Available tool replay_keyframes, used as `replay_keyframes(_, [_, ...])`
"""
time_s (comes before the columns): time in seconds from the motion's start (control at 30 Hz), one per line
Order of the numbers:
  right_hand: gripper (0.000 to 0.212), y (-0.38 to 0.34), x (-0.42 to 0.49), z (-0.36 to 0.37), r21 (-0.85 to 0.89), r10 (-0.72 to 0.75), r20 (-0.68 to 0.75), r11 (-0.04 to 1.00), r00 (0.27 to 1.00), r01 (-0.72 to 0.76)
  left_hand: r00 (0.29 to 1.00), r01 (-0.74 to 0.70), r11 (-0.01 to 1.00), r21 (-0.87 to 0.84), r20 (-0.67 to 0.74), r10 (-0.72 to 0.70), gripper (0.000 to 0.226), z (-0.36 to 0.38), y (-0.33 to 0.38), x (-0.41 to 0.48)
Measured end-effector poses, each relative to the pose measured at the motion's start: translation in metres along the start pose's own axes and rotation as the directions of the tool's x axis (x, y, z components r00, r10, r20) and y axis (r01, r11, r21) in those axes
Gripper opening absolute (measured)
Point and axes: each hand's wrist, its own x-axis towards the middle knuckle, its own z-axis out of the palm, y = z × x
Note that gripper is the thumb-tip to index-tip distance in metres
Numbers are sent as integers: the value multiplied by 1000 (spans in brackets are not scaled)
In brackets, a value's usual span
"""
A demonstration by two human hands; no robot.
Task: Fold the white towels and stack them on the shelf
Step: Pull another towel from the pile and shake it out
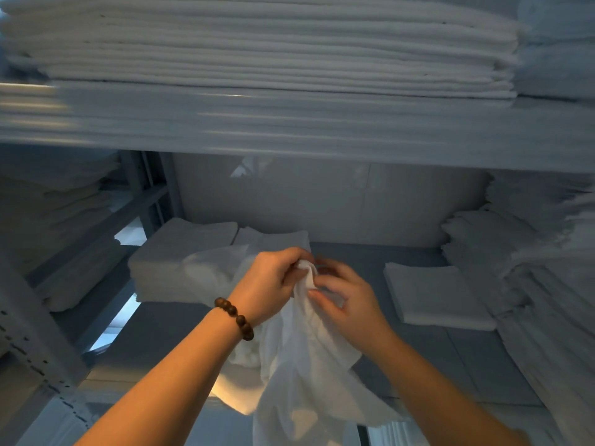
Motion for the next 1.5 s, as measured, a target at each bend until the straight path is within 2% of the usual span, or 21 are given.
replay_keyframes(0.17, [28,-6,-8,-18,-187,61,130,982,990,-36,993,-113,992,63,-27,115,16,-1,29,9])
replay_keyframes(0.27, [33,-5,-13,-33,-303,63,175,953,983,-7,988,-136,984,114,-53,142,17,-3,45,10])
replay_keyframes(0.4, [31,-11,-25,-47,-199,-9,228,978,974,55,984,-138,978,155,-87,152,16,0,68,7])
replay_keyframes(0.53, [24,-16,-43,-55,-167,-47,187,983,981,79,983,-123,964,236,-102,151,15,3,96,-3])
replay_keyframes(0.63, [31,-13,-56,-63,-153,13,290,988,957,33,980,-86,951,296,-149,135,16,-2,112,-14])
replay_keyframes(0.73, [33,-13,-72,-62,-69,122,452,992,883,-102,967,-34,953,301,-230,107,16,-12,124,-29])
replay_keyframes(0.8, [33,-15,-85,-56,-14,158,498,985,852,-174,958,15,951,308,-276,74,16,-21,127,-38])
replay_keyframes(0.9, [32,-18,-102,-45,47,143,514,980,846,-194,933,134,937,324,-361,-8,18,-39,124,-51])
replay_keyframes(1.13, [38,-17,-138,-7,-22,194,633,972,750,-232,839,329,879,345,-533,-105,21,-101,109,-75])
replay_keyframes(1.33, [43,-19,-147,27,-145,263,677,963,687,-226,794,375,872,314,-595,-127,22,-142,104,-89])
replay_keyframes(1.43, [39,-7,-152,37,-283,314,707,947,634,-154,763,378,870,317,-639,-99,26,-166,104,-99])
replay_keyframes(1.5, [38,5,-157,39,-393,382,683,911,622,-128,724,399,865,306,-683,-93,30,-186,102,-110])
